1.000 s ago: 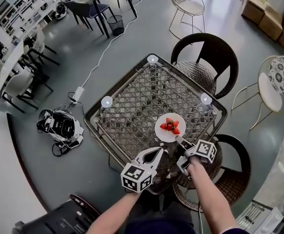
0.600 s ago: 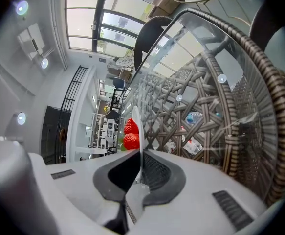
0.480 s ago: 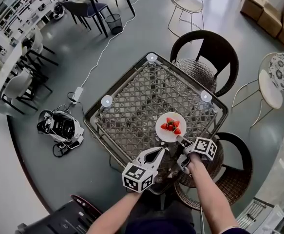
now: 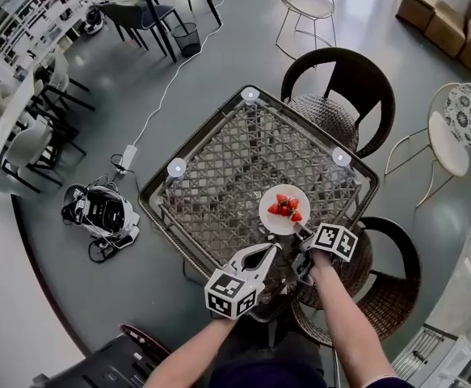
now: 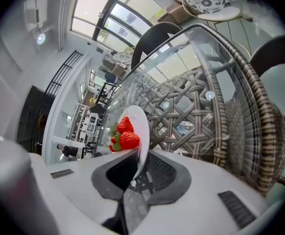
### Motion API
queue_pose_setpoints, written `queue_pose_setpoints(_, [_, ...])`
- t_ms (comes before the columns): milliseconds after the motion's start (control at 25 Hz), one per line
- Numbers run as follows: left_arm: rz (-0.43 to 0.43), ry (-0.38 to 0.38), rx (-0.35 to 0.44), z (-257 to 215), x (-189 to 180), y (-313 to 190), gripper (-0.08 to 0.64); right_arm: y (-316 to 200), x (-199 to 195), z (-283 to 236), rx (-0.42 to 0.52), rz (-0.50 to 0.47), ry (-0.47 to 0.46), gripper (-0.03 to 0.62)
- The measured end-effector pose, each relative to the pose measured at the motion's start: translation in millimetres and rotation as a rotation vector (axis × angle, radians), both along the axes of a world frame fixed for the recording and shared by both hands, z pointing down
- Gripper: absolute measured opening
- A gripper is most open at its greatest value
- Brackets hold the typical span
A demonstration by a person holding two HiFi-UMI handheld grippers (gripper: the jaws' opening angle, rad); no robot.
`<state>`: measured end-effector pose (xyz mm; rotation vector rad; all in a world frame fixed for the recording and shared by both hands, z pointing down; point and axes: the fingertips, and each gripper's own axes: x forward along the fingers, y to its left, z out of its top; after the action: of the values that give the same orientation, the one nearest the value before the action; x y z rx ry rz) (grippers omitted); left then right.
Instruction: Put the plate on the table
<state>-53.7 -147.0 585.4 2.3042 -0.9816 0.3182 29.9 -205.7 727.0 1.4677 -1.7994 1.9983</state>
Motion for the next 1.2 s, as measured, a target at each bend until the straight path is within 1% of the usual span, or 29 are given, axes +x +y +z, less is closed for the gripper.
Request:
queue_pose_setpoints(360, [0.017, 0.001, -0.004, 1.3, 3.8, 1.1, 0.005, -2.9, 2.4, -1.4, 0.012, -0.099, 0.196, 0.057])
queue_pose_setpoints(640, [0.018, -0.002, 0.001, -1.3, 4.6, -3.5, 0.005, -3.3, 6.4, -0.9, 0.014, -0.168, 0.323, 0.069])
queue_pose_setpoints(1000, [0.024, -0.002, 0.002, -0.6, 8.1, -2.5, 0.005, -1.5, 12.3, 0.1, 0.018, -0.209, 0.413, 0.08])
queue_pose_setpoints(1200, [0.034, -0.006, 0.003, -2.5, 10.8, -2.3, 0.005, 0.0, 16.4, -2.4, 0.039, -0.255, 0.503, 0.086])
